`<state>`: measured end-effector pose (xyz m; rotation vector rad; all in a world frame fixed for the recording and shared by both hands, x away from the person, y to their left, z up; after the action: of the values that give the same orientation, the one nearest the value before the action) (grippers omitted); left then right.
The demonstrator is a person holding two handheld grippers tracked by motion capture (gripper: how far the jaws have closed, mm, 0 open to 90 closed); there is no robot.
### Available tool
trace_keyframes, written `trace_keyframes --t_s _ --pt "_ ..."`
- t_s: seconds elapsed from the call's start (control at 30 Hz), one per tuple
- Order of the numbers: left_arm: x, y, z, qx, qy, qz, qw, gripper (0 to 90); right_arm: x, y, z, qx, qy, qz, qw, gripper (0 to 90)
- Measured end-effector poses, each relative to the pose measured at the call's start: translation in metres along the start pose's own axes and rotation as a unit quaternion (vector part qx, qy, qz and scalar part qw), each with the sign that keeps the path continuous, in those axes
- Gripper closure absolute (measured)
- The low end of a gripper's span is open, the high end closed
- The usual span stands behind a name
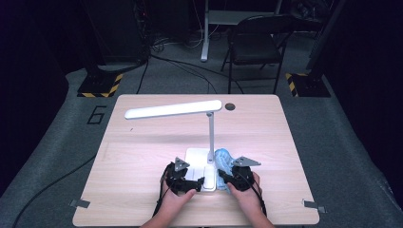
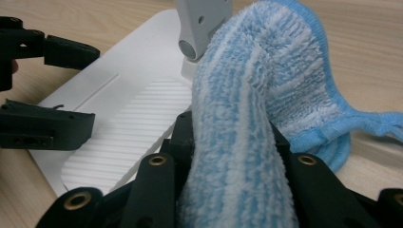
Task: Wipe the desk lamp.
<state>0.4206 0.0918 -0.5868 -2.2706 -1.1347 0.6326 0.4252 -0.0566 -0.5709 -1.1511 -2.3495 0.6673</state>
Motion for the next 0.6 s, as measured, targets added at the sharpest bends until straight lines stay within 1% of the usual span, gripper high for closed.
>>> trace_keyframes --t_s 0.03,0.07,0.1,0.13,0.17,0.2,0.23,0.27,0.3,0.53,0.6 --pt "0.0001 0.0001 -0.0001 0.0 0.0 0.0 1.0 1.4 0.0014 -0.0012 -0.0001 0.001 0.008 -0.009 0.9999 66.4" --pt "0.0 0.0001 0.0 0.0 0.0 0.0 1.0 1.4 0.0018 -0.0015 -0.0009 -0.003 0.011 -0.016 0.9998 66.5" --pt "0.0001 0.0 0.0 0.0 0.001 0.0 1.0 1.4 0.0022 -0.0027 -0.0003 0.0 0.016 -0.019 0.9997 66.4" --pt "0.0 0.0 0.0 0.0 0.0 0.0 1.0 1.4 0.0021 -0.0032 -0.0007 -0.005 0.018 -0.02 0.9996 66.4" --pt "-0.0009 0.0008 -0.0009 -0.006 -0.007 0.0 1.0 1.4 0.0025 -0.0047 -0.0001 -0.003 0.017 -0.023 0.9996 66.4" --pt "-0.0003 0.0003 -0.0004 -0.002 -0.002 0.0 1.0 1.4 0.0028 -0.0054 0.0003 -0.002 0.017 -0.023 0.9996 66.4" --pt "-0.0008 0.0007 -0.0009 -0.005 -0.006 0.0 1.0 1.4 0.0036 -0.0059 0.0003 -0.003 0.017 -0.022 0.9996 66.4" --pt "0.0001 0.0 0.0 0.0 0.0 0.0 1.0 1.4 0.004 -0.0061 0.0002 -0.003 0.017 -0.022 0.9996 66.3" --pt "-0.0011 0.001 -0.0011 -0.007 -0.009 0.0 0.9999 1.4 0.0041 -0.0062 0.0 -0.003 0.015 -0.022 0.9996 66.4" --pt "-0.0008 0.0007 -0.0009 -0.006 -0.006 -0.001 1.0 1.4 0.0056 -0.0066 -0.003 -0.007 0.016 -0.021 0.9996 66.3" --pt "-0.0008 0.0008 -0.0009 -0.006 -0.007 0.0 1.0 1.4 0.0064 -0.0064 -0.0039 -0.01 0.011 -0.023 0.9996 66.4"
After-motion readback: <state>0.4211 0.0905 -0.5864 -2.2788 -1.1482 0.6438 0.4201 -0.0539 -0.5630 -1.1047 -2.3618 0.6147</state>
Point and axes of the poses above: each handheld gripper's, and its own axes: y roughly forward along the jaws, z roughly out of its underside, x roughly to its left, the point moved 9 cm from there along y, roughly forward along the jaws, and after that the axes turned 1 degree about -y, right-handed, at the moved point
